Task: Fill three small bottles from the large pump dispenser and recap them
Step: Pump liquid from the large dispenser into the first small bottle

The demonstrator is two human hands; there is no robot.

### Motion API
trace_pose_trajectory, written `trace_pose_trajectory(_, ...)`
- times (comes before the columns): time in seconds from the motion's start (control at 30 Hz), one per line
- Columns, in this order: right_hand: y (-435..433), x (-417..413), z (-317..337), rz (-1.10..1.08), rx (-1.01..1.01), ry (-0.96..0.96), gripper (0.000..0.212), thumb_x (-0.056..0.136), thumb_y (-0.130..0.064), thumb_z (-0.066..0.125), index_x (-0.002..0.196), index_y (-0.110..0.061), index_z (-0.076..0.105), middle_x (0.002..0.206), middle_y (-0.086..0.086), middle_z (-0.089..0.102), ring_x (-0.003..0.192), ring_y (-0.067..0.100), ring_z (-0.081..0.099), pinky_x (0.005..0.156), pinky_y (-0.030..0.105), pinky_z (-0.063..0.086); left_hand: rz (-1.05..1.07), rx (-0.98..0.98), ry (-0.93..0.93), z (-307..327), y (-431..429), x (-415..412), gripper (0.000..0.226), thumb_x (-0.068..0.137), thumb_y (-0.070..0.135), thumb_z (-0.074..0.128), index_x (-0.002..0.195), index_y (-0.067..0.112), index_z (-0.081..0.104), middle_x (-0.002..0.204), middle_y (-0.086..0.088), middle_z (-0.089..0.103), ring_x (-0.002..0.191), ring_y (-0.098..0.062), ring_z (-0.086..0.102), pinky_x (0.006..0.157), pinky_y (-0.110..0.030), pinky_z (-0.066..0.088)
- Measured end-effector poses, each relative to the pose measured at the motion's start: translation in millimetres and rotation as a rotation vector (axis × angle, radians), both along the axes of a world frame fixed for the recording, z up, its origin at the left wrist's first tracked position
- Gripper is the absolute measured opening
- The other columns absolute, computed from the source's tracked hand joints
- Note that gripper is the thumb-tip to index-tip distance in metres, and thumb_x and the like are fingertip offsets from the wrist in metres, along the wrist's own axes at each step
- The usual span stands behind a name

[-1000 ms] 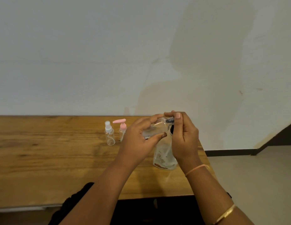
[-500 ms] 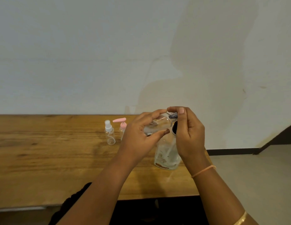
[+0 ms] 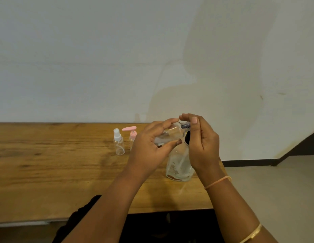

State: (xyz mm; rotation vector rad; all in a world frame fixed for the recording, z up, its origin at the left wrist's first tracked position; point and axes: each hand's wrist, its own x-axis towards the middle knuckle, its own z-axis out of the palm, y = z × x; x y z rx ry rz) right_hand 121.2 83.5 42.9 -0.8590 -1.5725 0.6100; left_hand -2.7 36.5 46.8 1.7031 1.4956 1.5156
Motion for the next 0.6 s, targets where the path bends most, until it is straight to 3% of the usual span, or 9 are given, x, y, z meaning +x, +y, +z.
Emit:
trace_pose_trajectory(0.13,3.1,3.7,-3.6,0.001,-0.013,-0.017,0.037,0.096,-0.037,0.029,0.104,-0.022,0.061,0.098,-0.014,0.064,0.097,0.004,0.061,0.081,0.022,0.051,0.021,-0.023,0.006,-2.1,3.0,2.1,0.057,0.073,0.021,0.079,0.113,0.051,0.05,0.109,0.019,0.061,0.102,0.013,0.052,0.08,0.001,0.038)
trace_pose_trajectory(0.27,6.5,3.2,-9.1,0.005,-0.022,-0.076,0.04,0.097,-0.037,0.029,0.101,-0.016,0.063,0.092,-0.008,0.066,0.089,0.006,0.063,0.075,0.032,0.054,0.041,-0.077,-0.003,-9.3,1.2,2.2,0.056,0.073,0.025,0.079,0.112,0.054,0.05,0.11,0.018,0.063,0.104,0.011,0.053,0.082,0.002,0.037)
trace_pose_trajectory(0.5,5.8,1.2,-2.5,0.02,-0.01,0.033,0.038,0.097,-0.036,0.03,0.103,-0.018,0.063,0.101,0.0,0.068,0.105,0.012,0.061,0.089,0.031,0.05,0.017,-0.001,-0.017,-0.1,1.1,2.8,0.055,0.073,0.019,0.078,0.114,0.045,0.053,0.107,0.019,0.061,0.103,0.015,0.051,0.08,0.002,0.036)
trace_pose_trajectory(0.6,5.2,0.4,-2.3,0.011,-0.007,0.027,0.037,0.097,-0.036,0.03,0.103,-0.018,0.063,0.101,-0.001,0.068,0.103,0.011,0.062,0.087,0.032,0.052,0.016,-0.006,-0.012,-1.2,2.1,1.8,0.055,0.074,0.021,0.079,0.117,0.045,0.053,0.108,0.019,0.061,0.104,0.011,0.052,0.081,0.0,0.038)
